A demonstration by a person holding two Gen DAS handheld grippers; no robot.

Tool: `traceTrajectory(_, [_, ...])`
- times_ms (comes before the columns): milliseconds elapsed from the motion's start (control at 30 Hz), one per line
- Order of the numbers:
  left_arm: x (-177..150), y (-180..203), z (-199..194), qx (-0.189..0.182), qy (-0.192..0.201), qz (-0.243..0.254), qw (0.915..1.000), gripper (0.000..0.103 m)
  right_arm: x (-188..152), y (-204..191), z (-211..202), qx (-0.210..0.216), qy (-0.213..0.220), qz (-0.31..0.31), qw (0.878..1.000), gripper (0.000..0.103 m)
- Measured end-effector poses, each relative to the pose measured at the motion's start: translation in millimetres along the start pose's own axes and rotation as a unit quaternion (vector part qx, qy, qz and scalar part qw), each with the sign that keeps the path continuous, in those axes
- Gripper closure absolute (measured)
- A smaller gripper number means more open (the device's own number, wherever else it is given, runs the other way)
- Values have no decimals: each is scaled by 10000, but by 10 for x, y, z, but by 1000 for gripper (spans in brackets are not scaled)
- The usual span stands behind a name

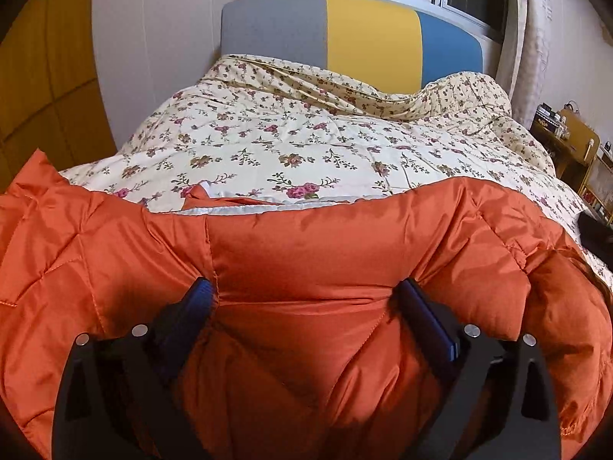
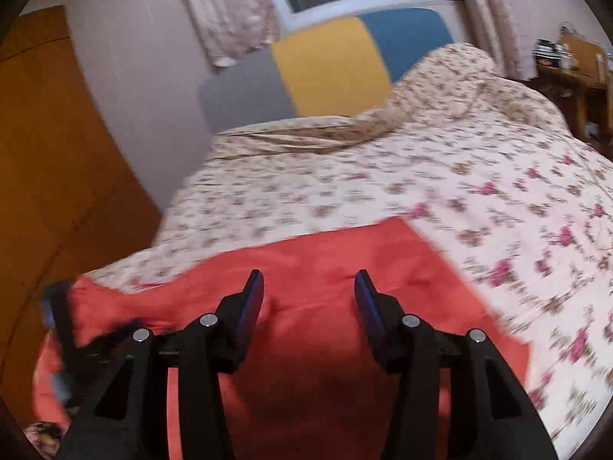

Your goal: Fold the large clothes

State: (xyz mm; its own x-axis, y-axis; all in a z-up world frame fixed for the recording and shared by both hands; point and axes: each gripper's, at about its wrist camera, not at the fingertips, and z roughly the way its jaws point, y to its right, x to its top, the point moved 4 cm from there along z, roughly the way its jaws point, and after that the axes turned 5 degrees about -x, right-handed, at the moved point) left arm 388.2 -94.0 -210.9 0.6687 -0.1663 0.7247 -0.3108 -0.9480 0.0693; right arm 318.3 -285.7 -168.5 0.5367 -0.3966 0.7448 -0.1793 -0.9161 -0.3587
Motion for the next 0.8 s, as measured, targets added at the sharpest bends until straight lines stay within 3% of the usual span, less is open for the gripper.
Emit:
traceTrajectory(100, [0,1,-14,-1,10,-17,10000,6,-110,-437,91,288,-199,-396,9986,54])
traceTrajectory(200, [-11,-15,-56,-27,29,-75,10000,6,-247,-621,306,4,-368,-776,9963,54])
traceTrajectory(333, [-20,-87,-117,-283,67,-295,9991,6,-400,-544,526,-192,-506,-737,9958,53])
traceTrajectory(467, [-20,-100,-150,-191,-87,-272,9994,6,-477,-496,594,-258,-543,-768,9952,53])
traceTrajectory(533, [-12,-148,-227,-434,-137,-310,9985,6,-480,-483,617,-298,-545,-793,9949,53])
traceTrajectory(667, [3,-493,-477,-397,29,-660,9970,6,-492,-466,624,-301,-533,-777,9951,53])
traceTrajectory(800, [58,-1050,-712,-35,249,-1381,9901,6,-494,-466,629,-315,-545,-792,9949,53])
